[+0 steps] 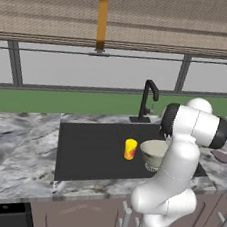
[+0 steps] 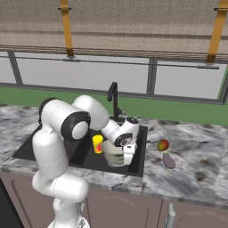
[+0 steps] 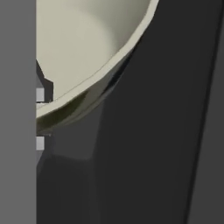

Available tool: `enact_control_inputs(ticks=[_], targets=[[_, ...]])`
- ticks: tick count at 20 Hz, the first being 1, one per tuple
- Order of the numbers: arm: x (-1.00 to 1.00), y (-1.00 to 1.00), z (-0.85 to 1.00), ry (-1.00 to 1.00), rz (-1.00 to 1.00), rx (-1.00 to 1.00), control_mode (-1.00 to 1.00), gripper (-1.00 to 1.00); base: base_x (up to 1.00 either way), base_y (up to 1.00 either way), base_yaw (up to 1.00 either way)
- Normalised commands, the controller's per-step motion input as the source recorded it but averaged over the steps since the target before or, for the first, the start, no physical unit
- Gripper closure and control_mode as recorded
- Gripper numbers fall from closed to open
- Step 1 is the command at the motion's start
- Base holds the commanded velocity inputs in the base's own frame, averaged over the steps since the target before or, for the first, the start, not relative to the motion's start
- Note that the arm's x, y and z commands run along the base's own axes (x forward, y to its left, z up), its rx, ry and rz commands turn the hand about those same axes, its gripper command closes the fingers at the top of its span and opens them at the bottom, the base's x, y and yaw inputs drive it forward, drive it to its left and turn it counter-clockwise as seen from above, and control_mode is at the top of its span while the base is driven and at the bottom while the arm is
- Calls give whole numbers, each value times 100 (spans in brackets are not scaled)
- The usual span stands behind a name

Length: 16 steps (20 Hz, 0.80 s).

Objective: Remove the mango and eggplant from the sink. Then move the bowl and cup from the counter to the sink for washing.

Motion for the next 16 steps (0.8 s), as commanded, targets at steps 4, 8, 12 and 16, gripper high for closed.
enact_control_inputs(ticks=[4, 8, 12, 16], targets=[[15, -14, -35, 0, -1, 0, -100, 100, 0, 0, 0], [7, -8, -36, 0, -4, 0, -100, 100, 0, 0, 0], [9, -4, -40, 5, -9, 0, -100, 100, 0, 0, 0], [6, -19, -34, 5, -8, 0, -100, 100, 0, 0, 0]])
